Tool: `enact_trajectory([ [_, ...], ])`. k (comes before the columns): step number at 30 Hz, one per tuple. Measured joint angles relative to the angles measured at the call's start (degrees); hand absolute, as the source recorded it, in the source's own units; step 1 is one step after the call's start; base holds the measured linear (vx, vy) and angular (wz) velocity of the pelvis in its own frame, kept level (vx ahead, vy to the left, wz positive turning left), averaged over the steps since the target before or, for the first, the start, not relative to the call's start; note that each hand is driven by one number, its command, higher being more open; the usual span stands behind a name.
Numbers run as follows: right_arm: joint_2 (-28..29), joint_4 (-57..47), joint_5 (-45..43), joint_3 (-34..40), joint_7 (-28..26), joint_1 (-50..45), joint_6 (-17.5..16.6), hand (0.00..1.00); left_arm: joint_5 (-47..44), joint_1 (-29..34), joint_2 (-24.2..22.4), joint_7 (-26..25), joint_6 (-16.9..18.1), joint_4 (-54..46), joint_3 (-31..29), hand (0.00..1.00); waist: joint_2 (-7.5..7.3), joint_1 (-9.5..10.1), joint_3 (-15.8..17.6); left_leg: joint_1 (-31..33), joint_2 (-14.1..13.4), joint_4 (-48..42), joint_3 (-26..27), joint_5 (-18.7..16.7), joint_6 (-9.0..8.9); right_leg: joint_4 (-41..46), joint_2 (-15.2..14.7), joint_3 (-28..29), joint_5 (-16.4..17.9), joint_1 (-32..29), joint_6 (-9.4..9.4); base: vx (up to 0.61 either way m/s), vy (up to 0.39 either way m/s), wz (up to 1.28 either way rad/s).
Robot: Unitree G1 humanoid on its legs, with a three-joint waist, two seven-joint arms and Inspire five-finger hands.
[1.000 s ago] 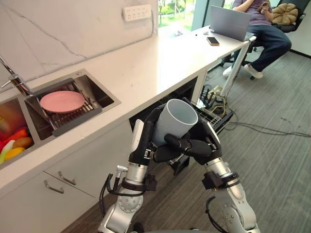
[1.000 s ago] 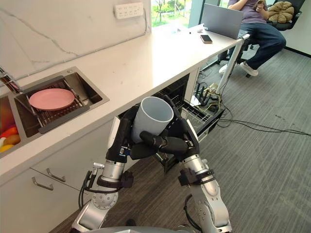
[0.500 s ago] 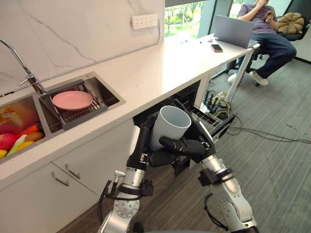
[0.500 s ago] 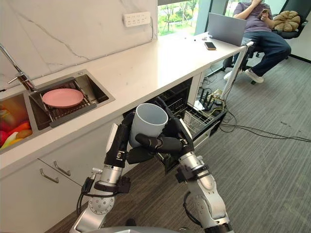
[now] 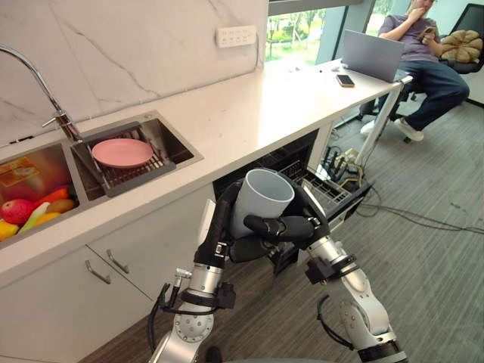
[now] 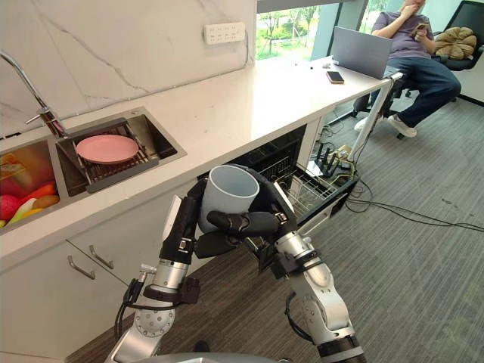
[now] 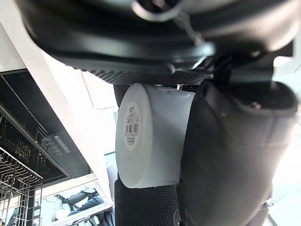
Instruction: Walk over to the sink, pick up the cup, carry it to the dishwasher, place the cup inside the dishwasher, then close the dishwasher door
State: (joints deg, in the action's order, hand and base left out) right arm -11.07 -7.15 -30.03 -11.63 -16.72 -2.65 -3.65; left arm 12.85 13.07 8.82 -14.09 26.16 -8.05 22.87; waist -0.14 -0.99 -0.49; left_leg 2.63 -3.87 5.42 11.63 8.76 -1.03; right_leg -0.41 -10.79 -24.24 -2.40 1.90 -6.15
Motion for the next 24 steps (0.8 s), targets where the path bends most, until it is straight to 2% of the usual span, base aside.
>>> enact_trajectory([
  [4, 0.0, 0.0, 0.0, -0.1, 0.1, 0.0, 0.0, 0.00, -0.3, 0.1, 0.1, 0.0, 0.0, 0.0, 0.0, 0.00, -0.05, 0.02, 0.0, 0.2, 0.0, 0.0, -0.1, 0.0, -0.02, -0.1, 0.0, 0.0, 0.0, -0.1, 0.04, 0.00, 0.000, 0.00],
  [5, 0.0, 0.0, 0.0, -0.1, 0.1, 0.0, 0.0, 0.00, -0.4, 0.1, 0.1, 0.0, 0.0, 0.0, 0.0, 1.00, -0.06, 0.01, 0.0, 0.2, 0.0, 0.0, -0.1, 0.0, -0.01, -0.1, 0.0, 0.0, -0.1, -0.1, 0.07, 0.00, 0.000, 0.00],
  [10, 0.2, 0.3, -1.8, 0.0, 0.7, 0.0, -0.5, 0.00, -2.4, 0.6, 0.1, 1.1, 0.4, 0.0, 0.4, 1.00, -0.07, 0.01, 0.0, 0.2, 0.0, 0.0, -0.1, 0.1, 0.01, -0.1, 0.1, 0.1, -0.1, -0.1, 0.09, 0.00, 0.000, 0.00],
  [13, 1.5, 1.7, -8.2, 0.1, 0.9, -0.2, -0.4, 0.00, -2.9, 1.1, 0.1, 2.1, 0.8, 0.0, 1.2, 1.00, -0.07, 0.01, 0.0, 0.2, -0.1, 0.0, 0.0, 0.1, -0.01, -0.1, 0.1, 0.2, -0.2, -0.1, 0.04, 0.00, 0.000, 0.00],
  [16, 5.6, 3.5, -17.2, 1.2, 2.1, -0.8, -0.4, 0.00, -2.8, 2.1, 0.1, 3.1, 2.9, 0.0, 2.4, 1.00, -0.07, 0.08, 0.0, 0.1, -0.1, 0.0, 0.1, 0.1, -0.03, -0.1, 0.3, 0.4, -0.2, -0.1, 0.10, 0.00, 0.000, 0.00],
  [20, 9.3, 4.9, -22.2, 4.1, 4.3, -2.0, -1.2, 0.00, -2.7, 3.6, 0.0, 3.4, 4.6, 0.0, 4.7, 1.00, -0.08, 0.20, 0.0, 0.0, -0.2, 0.0, 0.3, 0.0, -0.11, -0.5, 0.3, 0.5, -0.1, 0.0, 0.11, 0.00, 0.000, -0.01],
  [24, 10.0, 6.5, -29.4, 4.7, 4.7, -4.1, -2.1, 0.00, -3.4, 4.4, -0.1, 4.4, 4.6, 0.1, 6.0, 1.00, -0.07, 0.21, -0.1, -0.1, -0.4, 0.0, 0.6, -0.1, -0.24, -0.8, 0.5, 0.6, -0.1, 0.0, 0.01, 0.00, 0.000, -0.04],
])
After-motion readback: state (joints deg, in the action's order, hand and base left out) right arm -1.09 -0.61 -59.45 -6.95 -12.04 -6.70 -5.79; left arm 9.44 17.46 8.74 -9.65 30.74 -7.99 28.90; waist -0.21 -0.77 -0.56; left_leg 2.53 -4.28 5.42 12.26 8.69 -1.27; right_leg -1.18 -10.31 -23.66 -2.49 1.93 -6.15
